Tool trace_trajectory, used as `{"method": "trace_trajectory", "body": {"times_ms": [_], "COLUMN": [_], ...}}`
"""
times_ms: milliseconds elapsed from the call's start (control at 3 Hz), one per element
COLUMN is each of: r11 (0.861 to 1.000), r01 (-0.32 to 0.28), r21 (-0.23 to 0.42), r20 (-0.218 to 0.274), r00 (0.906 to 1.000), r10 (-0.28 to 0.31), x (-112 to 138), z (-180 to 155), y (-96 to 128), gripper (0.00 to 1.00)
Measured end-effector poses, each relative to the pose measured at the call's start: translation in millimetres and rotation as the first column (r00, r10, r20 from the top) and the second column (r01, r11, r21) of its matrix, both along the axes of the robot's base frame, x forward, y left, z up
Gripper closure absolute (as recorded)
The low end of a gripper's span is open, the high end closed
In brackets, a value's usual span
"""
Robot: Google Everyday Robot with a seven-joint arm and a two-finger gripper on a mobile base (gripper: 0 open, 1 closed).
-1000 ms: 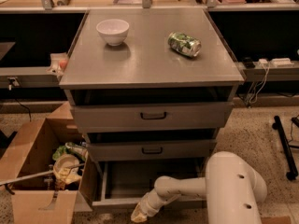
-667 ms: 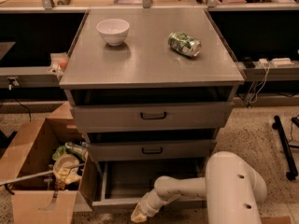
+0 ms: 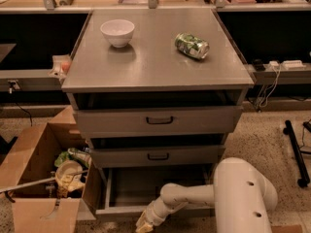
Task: Close bottom drawer
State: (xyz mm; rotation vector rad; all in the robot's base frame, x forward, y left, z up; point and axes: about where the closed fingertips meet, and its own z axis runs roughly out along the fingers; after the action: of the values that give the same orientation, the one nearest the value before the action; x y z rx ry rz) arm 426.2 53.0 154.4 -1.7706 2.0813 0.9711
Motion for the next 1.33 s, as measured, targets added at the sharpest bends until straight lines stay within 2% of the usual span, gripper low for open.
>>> {"method": "trace_trajectory", "body": {"times_ms": [333, 667, 1000, 1333], "r11": [1.000, 1.000, 1.000, 0.997], "r01": [0.000, 0.000, -0.020, -0.051], "r21": [0.000, 0.000, -0.018, -0.058], "r20": [0.000, 0.000, 0.054, 0.141], "r00": [1.0000, 1.0000, 0.9983, 0.9883], "r10": [0.000, 0.000, 0.021, 0.059], "x": [0, 0, 9, 33], "z": [0, 0, 0, 0], "y": [0, 0, 6, 13], "gripper": [0.00, 0.00, 0.17, 0.41]}}
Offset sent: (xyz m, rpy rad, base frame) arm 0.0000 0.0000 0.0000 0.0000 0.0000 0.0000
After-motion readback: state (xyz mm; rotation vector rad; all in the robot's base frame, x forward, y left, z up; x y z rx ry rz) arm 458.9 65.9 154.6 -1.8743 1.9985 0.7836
